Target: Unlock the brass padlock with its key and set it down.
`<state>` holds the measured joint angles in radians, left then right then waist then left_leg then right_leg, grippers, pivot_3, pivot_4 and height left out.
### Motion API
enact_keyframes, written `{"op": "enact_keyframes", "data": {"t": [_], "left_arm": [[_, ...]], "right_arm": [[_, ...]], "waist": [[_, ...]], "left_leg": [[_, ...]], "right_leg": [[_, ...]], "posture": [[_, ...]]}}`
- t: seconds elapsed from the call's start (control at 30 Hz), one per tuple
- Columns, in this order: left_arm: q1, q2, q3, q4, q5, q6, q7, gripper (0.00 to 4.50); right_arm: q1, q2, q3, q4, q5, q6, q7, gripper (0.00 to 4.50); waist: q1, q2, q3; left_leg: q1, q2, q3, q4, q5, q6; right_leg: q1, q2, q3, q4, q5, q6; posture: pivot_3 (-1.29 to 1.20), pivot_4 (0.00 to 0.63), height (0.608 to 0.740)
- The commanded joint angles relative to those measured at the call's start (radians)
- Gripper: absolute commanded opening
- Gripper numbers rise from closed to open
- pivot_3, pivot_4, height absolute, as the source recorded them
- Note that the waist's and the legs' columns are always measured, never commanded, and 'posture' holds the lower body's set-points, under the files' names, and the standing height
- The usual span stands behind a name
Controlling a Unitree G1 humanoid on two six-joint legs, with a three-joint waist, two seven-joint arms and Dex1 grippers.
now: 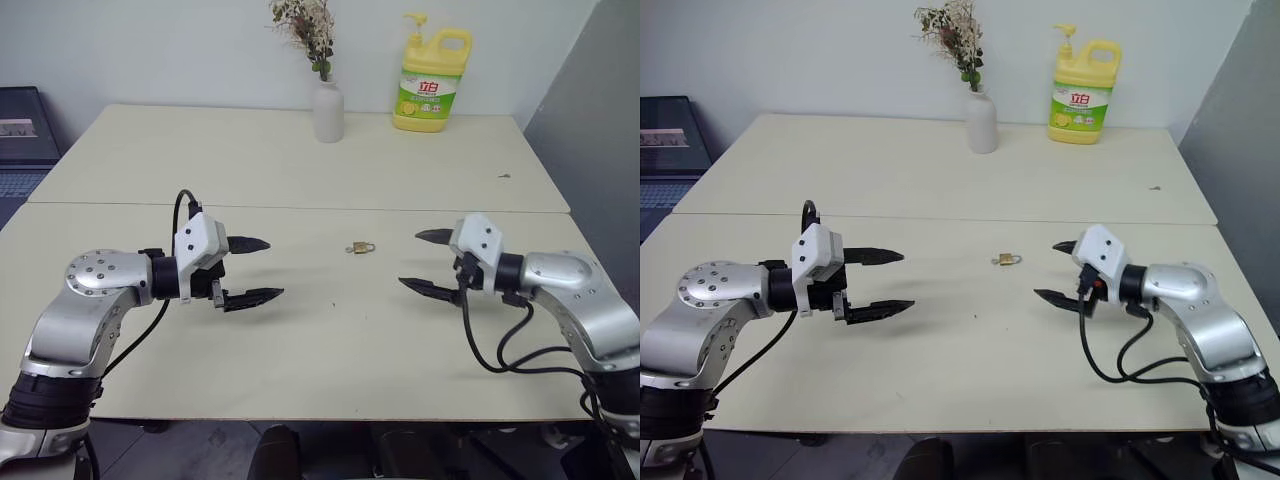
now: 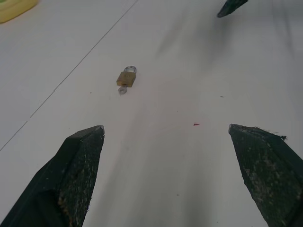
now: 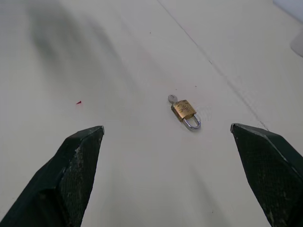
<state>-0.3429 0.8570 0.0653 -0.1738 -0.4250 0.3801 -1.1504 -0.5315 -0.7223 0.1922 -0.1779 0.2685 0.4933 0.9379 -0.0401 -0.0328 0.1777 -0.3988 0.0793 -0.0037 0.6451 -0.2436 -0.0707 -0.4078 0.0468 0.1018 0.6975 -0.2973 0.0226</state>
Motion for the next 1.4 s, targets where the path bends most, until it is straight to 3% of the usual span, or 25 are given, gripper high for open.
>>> {"op": "enact_keyframes", "data": {"t": [0.03, 0.27, 0.5, 0.77, 1.0, 1.1, 1.37, 1.4], "left_arm": [[-0.044, -0.005, -0.013, 0.013, 0.016, -0.031, -0.004, 4.38], [-0.041, -0.007, -0.028, -0.004, 0.022, -0.032, 0.001, 4.38], [-0.027, -0.002, -0.020, -0.037, 0.015, -0.015, 0.011, 4.38], [0.000, 0.002, -0.009, -0.076, 0.010, 0.002, 0.029, 4.38], [0.008, 0.001, -0.012, -0.080, 0.016, -0.001, 0.037, 4.38], [0.000, -0.002, -0.015, -0.073, 0.018, -0.003, 0.037, 4.50], [0.000, -0.001, -0.018, -0.067, 0.022, -0.011, 0.033, 4.50], [0.000, -0.001, -0.018, -0.067, 0.023, -0.012, 0.033, 4.50]], "right_arm": [[-0.154, 0.069, 0.078, 0.162, -0.034, 0.008, 0.073, 4.50], [-0.427, 0.249, 0.188, 0.679, -0.175, -0.171, 0.146, 4.50], [-0.618, 0.386, 0.198, 1.112, -0.276, -0.345, 0.189, 4.50], [-0.703, 0.468, 0.173, 1.359, -0.359, -0.441, 0.157, 4.50], [-0.705, 0.493, 0.153, 1.432, -0.416, -0.463, 0.105, 4.50], [-0.707, 0.493, 0.139, 1.447, -0.427, -0.445, 0.092, 3.87], [-0.706, 0.492, 0.133, 1.446, -0.454, -0.441, 0.107, 1.06], [-0.707, 0.492, 0.132, 1.446, -0.455, -0.440, 0.108, 0.92]], "waist": [[-0.004, 0.000, 0.000], [-0.010, 0.000, 0.000], [-0.016, 0.001, 0.001], [-0.019, 0.002, 0.001], [-0.019, 0.002, 0.001], [-0.020, 0.002, 0.001], [-0.019, 0.002, 0.001], [-0.019, 0.002, 0.001]], "left_leg": [[0.000, 0.000, 0.000, 0.000, 0.000, 0.000], [-0.002, 0.000, 0.000, 0.000, 0.000, 0.000], [-0.003, 0.001, 0.002, -0.001, 0.000, 0.000], [-0.002, 0.001, 0.002, -0.001, 0.000, 0.000], [-0.002, 0.001, 0.002, -0.001, 0.000, 0.000], [-0.001, 0.001, 0.002, -0.001, 0.000, 0.000], [0.000, 0.001, 0.002, 0.000, 0.000, 0.000], [0.000, 0.001, 0.002, 0.000, 0.000, 0.000]], "right_leg": [[0.000, 0.000, 0.000, 0.000, 0.000, 0.000], [-0.002, 0.000, -0.001, 0.000, 0.002, -0.006], [-0.003, 0.000, -0.001, 0.001, 0.002, -0.008], [-0.003, 0.000, -0.002, 0.003, 0.002, -0.008], [-0.003, 0.000, -0.002, 0.003, 0.002, -0.008], [-0.003, 0.000, -0.002, 0.004, 0.002, -0.008], [-0.003, 0.000, -0.001, 0.008, 0.002, -0.008], [-0.003, 0.000, -0.001, 0.008, 0.002, -0.008]], "posture": [[0.00, 0.150, 0.740], [0.00, 0.150, 0.740], [0.00, 0.150, 0.740], [0.00, 0.150, 0.740], [0.00, 0.150, 0.740], [0.00, 0.150, 0.740], [0.00, 0.150, 0.740], [0.00, 0.150, 0.740]]}}
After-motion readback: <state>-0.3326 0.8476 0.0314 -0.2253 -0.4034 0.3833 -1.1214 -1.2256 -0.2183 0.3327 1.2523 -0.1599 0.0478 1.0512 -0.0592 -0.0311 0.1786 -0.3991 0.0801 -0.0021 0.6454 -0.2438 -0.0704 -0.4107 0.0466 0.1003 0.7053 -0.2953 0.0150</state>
